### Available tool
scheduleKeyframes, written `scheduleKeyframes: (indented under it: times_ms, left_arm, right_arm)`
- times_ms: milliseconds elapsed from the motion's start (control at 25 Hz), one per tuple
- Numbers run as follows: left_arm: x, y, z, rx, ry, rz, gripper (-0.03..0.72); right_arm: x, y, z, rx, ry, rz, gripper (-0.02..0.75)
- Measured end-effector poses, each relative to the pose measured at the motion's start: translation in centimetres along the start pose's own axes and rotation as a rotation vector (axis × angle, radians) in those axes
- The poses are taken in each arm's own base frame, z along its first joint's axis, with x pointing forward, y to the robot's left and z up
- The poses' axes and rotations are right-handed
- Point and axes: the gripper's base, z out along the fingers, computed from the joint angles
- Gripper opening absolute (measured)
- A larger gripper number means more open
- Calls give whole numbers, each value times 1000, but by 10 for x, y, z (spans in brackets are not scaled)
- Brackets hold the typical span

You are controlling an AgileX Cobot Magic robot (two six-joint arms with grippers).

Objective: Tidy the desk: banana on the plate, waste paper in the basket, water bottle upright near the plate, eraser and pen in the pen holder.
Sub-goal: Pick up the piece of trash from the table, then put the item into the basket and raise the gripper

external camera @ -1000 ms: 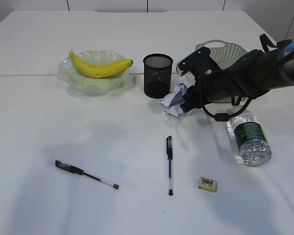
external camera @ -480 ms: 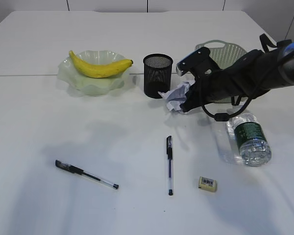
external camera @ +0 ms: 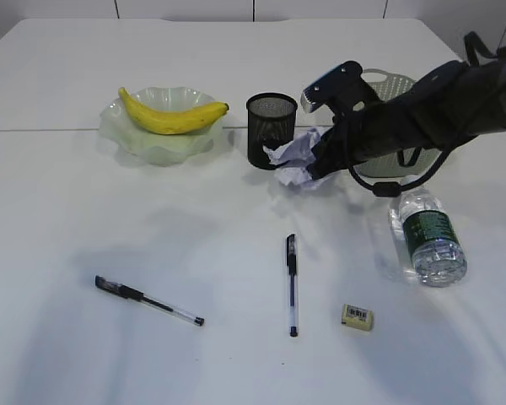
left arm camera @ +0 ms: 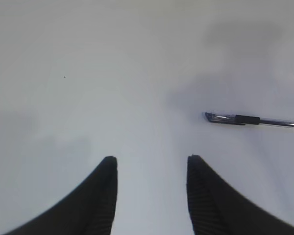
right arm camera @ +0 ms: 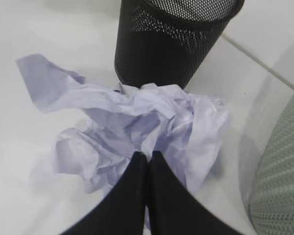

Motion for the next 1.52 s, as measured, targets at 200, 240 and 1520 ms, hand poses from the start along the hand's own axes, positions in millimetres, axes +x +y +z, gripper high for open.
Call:
scheduleKeyframes:
  times_ms: [200, 240, 1520]
  left_arm:
    - [0, 0, 0, -3, 0, 4, 329]
    - [0, 0, 0, -3, 0, 4, 329]
    - [1, 0, 0, -3, 5, 4, 329]
  right_arm:
    - [-17, 0, -20, -27, -46, -12, -15]
    - [-20, 0, -24, -30, -54, -12, -15]
    - [-31, -56, -104, 87, 36, -30, -15]
